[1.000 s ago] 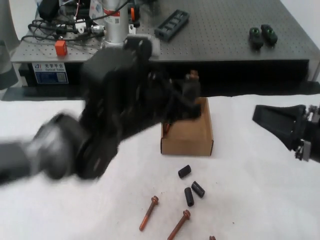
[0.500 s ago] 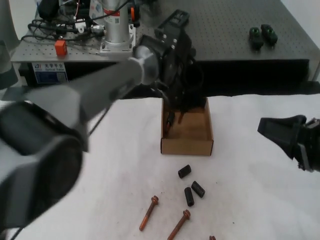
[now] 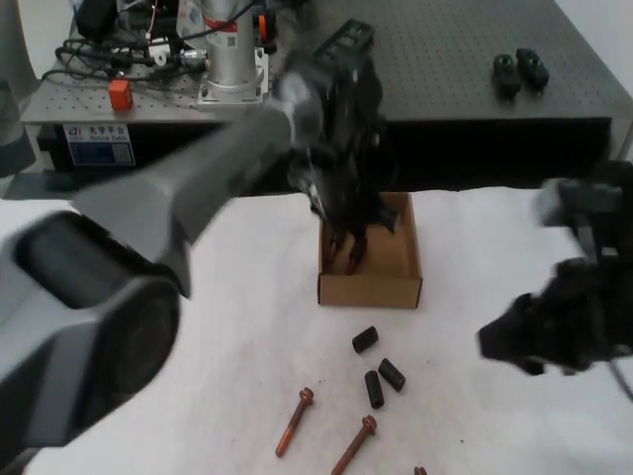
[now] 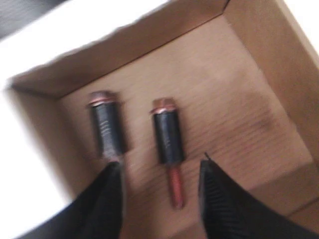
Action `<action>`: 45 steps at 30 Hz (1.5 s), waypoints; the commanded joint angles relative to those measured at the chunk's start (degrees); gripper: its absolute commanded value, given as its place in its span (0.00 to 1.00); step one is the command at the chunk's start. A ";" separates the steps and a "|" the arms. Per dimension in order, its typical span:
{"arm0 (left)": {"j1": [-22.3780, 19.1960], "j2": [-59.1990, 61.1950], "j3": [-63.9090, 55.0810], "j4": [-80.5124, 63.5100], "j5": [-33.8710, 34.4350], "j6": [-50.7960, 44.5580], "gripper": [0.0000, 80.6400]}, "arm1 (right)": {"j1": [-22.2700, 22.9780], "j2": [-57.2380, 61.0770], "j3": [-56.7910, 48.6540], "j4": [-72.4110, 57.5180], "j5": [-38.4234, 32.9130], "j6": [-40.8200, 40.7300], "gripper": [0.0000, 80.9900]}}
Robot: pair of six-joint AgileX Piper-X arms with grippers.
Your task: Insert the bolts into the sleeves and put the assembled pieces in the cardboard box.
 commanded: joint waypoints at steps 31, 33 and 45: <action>3.59 -45.74 63.41 -11.90 5.66 0.10 0.30 | 21.07 50.91 -30.82 8.25 23.25 -13.75 0.35; 3.28 -45.74 63.78 -12.61 8.28 0.06 0.30 | 21.26 50.88 -30.82 8.83 25.39 -13.75 0.25; -3.28 -39.45 63.97 -15.75 10.52 3.17 0.47 | 19.23 43.91 -30.08 10.59 23.63 -11.55 0.05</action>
